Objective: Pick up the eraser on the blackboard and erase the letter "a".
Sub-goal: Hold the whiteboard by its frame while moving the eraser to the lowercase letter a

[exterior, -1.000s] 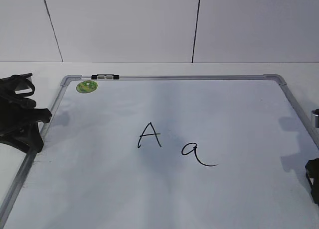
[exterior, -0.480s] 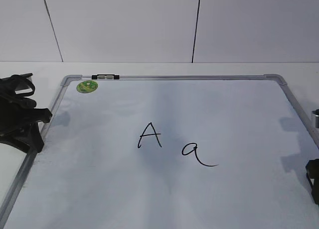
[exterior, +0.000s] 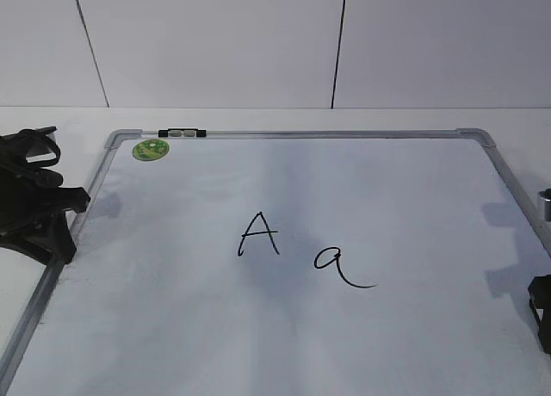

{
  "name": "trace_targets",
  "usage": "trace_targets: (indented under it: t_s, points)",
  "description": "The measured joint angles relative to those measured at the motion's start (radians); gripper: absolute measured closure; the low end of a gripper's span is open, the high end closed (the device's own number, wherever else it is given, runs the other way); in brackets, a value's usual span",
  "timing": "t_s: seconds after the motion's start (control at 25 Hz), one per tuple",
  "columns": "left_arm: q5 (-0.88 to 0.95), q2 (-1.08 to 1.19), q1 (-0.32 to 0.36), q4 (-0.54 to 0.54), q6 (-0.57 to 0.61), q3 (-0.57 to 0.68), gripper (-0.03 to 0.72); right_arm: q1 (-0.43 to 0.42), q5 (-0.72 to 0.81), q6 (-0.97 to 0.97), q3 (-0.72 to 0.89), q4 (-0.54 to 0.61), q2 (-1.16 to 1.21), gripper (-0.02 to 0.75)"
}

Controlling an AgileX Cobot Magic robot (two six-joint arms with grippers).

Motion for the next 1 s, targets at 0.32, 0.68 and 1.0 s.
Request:
trace_targets:
  t_s: [0.32, 0.68, 1.0]
  points:
    - [0.002, 0.0, 0.0, 0.0, 0.0, 0.0, 0.532, 0.0, 0.066, 0.0, -0.047, 0.0, 0.008, 0.209]
    - [0.002, 0.0, 0.0, -0.004, 0.0, 0.0, 0.531, 0.0, 0.148, 0.0, -0.124, -0.004, 0.008, 0.209]
    - [0.002, 0.0, 0.0, -0.005, 0.0, 0.0, 0.531, 0.0, 0.182, 0.0, -0.174, -0.002, 0.008, 0.209]
